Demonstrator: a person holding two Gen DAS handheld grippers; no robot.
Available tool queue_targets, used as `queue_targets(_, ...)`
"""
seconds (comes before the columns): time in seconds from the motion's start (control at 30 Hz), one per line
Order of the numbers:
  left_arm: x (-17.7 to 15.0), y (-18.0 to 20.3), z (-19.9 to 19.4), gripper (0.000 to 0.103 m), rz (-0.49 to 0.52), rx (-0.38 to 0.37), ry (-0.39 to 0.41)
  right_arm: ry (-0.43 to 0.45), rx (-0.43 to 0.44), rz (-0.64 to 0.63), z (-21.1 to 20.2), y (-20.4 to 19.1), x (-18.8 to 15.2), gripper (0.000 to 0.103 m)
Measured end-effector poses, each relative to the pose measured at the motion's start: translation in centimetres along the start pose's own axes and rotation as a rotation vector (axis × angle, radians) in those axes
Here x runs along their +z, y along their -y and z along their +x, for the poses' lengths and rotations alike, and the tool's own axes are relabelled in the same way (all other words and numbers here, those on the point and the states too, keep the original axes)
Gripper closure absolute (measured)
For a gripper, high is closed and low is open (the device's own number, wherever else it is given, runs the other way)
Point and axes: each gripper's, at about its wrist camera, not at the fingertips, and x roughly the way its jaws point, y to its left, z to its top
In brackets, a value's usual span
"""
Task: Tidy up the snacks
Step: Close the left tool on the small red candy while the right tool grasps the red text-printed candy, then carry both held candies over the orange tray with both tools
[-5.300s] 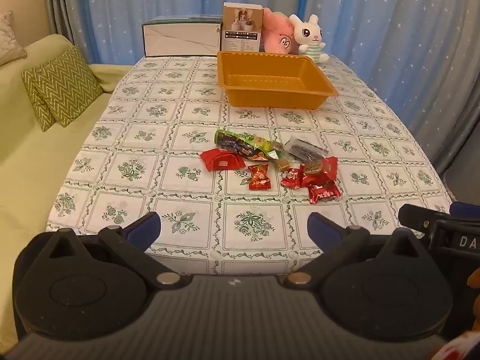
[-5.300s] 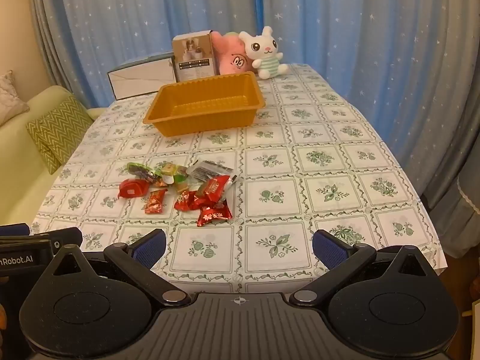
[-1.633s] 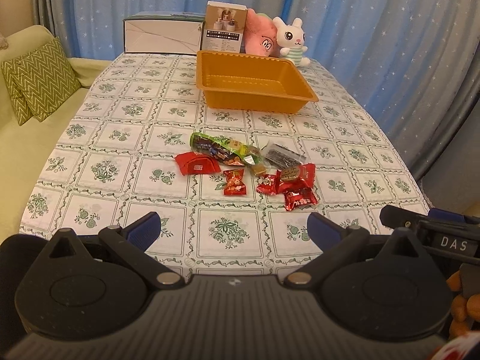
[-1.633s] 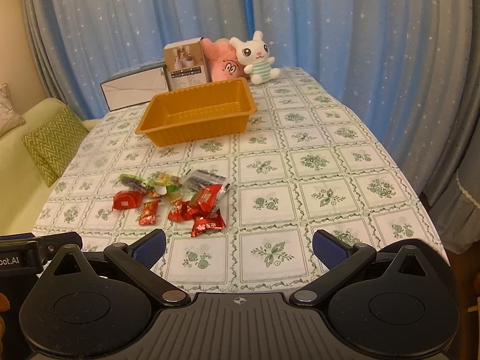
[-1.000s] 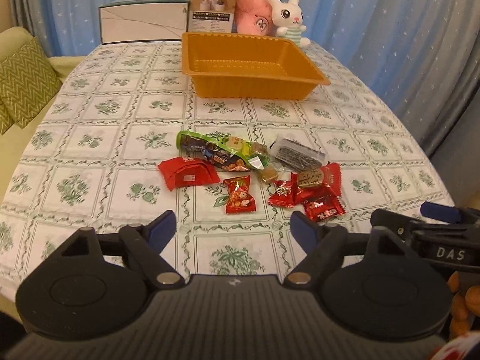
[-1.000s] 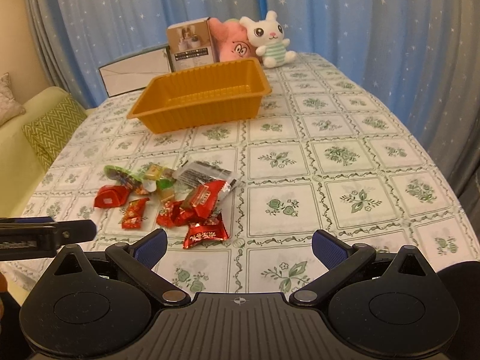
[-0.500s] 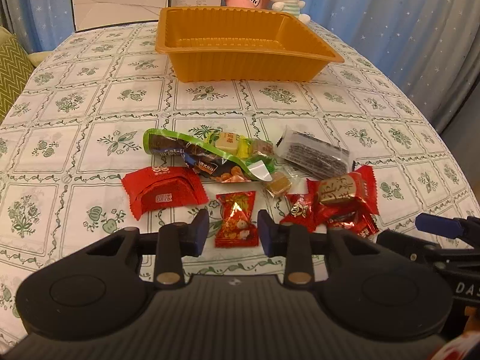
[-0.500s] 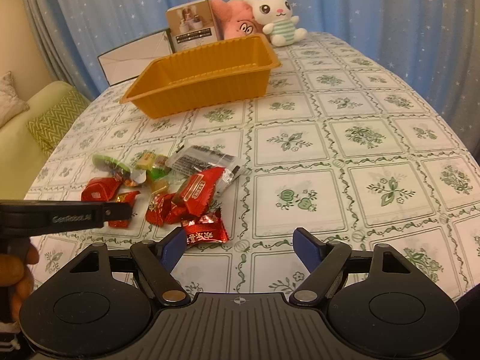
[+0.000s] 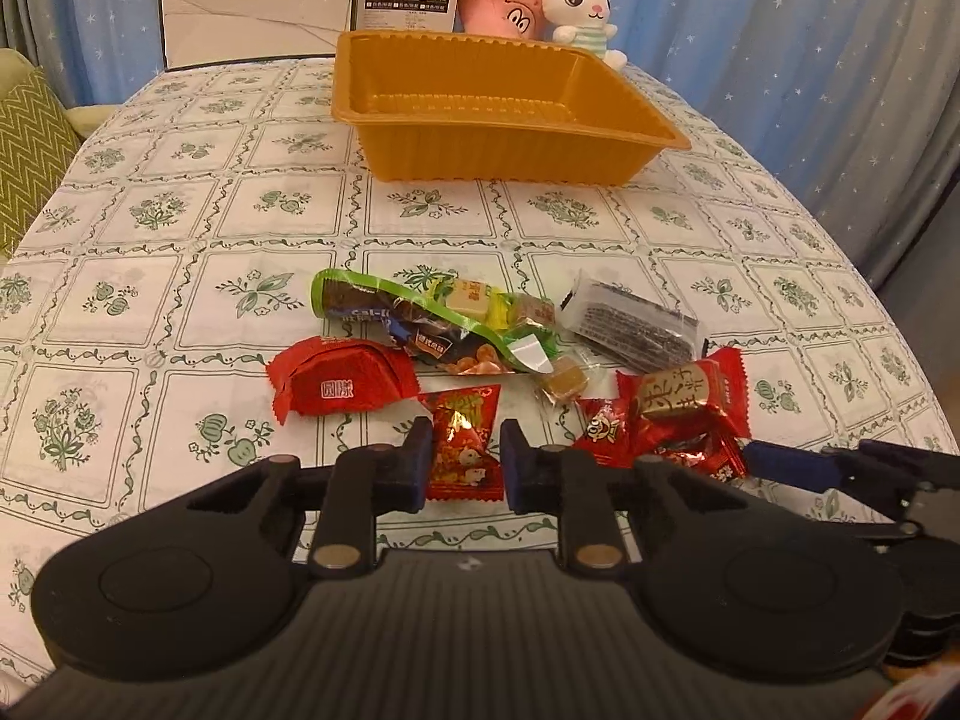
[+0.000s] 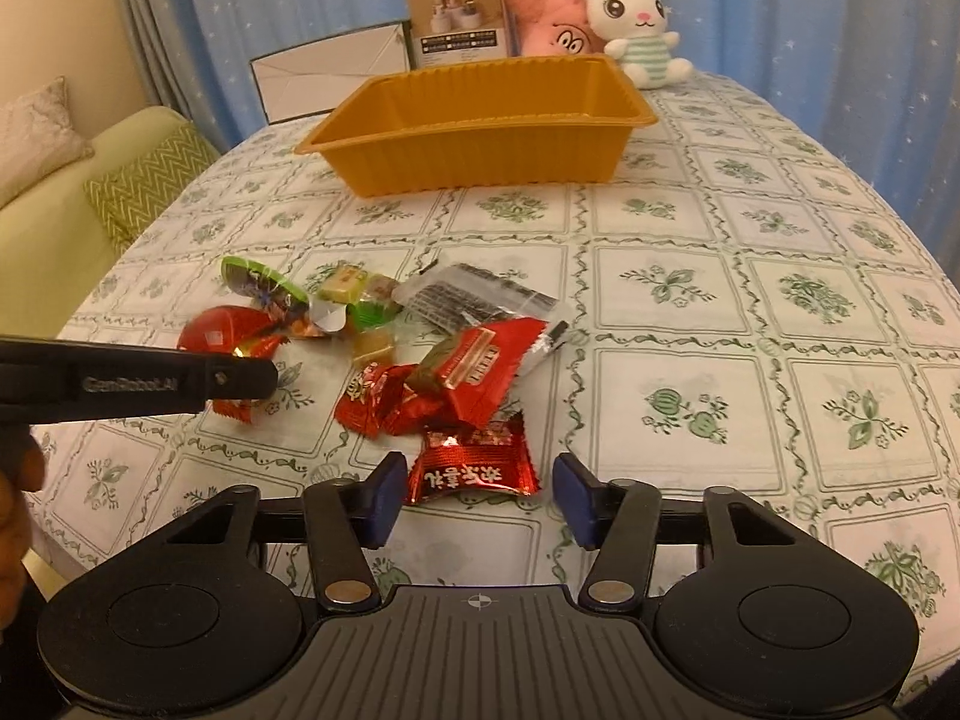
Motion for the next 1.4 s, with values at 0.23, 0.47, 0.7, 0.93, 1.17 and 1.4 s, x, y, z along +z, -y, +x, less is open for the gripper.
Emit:
queue_targets(0.23, -0.1, 0.5, -0.6, 0.082, 0.004, -0.014, 0.008, 0.012, -0.033, -0.067, 0.8, -1.4, 0.1, 0.059)
queue_targets(0.47, -0.3, 0.8, -1.1, 0.082, 0.002, -0.025, 0.011, 0.022, -0.062, -0.082, 0.1, -1.4, -0.3, 0.069)
queue_targets(0.7, 0.1, 1.5, -2.1, 0.082, 0.013, -0.031, 0.032, 0.06, -0.097, -0.055, -1.8, -0.4, -0.4, 0.069)
queue_targets(0.93, 0.8, 2.4, -2.9, 0.082, 0.034, -0.038, 0.053, 0.153, -0.178, 0.003, -4.2, 1.0, 0.2, 0.069)
queue_targets(1.17, 2.4, 2.8, -3.3, 0.082, 0.049, -0.048, 0.088, 0.205, -0.162, 0.053, -5.3, 2.5, 2.2, 0.069)
queue_targets(1.4, 5.9, 2.7, -2.9, 0.082, 0.068, -0.052, 0.141, 0.26, -0.135, 0.015, -4.6, 2.7, 6.3, 0.069)
